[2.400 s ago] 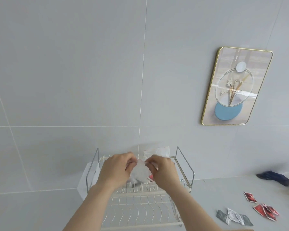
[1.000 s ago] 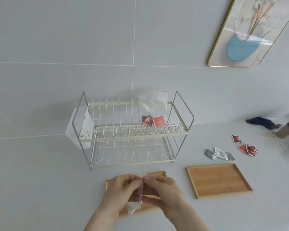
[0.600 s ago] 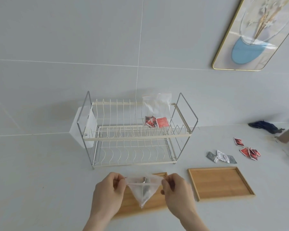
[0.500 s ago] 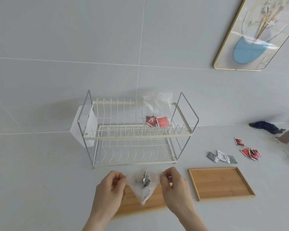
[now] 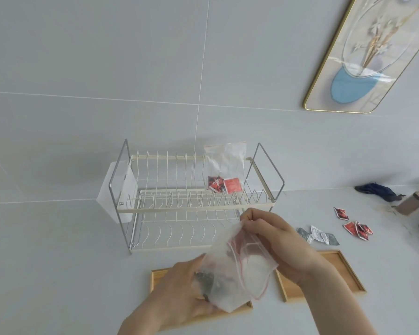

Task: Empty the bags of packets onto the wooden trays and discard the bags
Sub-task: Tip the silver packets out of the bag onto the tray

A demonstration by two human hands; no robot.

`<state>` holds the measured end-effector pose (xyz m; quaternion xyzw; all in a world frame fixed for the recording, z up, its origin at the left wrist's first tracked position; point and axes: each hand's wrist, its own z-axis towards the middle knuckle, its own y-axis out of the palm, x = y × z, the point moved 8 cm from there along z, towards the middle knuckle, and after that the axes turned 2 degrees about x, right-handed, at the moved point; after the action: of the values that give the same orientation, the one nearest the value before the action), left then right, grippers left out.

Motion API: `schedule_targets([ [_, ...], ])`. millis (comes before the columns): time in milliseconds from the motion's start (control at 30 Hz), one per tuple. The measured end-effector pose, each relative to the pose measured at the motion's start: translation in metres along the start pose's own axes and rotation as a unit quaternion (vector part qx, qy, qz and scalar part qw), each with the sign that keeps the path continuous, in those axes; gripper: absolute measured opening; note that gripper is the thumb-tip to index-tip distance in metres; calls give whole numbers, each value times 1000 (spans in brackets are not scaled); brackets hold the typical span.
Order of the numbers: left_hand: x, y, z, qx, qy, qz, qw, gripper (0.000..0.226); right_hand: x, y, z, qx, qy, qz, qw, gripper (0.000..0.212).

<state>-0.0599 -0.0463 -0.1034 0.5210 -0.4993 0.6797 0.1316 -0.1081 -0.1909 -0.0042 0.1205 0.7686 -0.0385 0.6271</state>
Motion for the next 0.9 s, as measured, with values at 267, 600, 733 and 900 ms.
schedule_targets([
  [267,-5,-12,-3,155,-30,-268,950,34,106,-38,5,128,31,151,980,95],
  [600,-47,27,-3,139,-132,-315,930,64,185,0,2,182,56,215,958,36],
  [733,-91,1,-21,248,-200,-357,878,101,177,-31,-3,203,71,127,968,34],
  [900,-93,-32,-20,257,-132,-171,942,95,154,-57,2,160,53,-78,983,20],
])
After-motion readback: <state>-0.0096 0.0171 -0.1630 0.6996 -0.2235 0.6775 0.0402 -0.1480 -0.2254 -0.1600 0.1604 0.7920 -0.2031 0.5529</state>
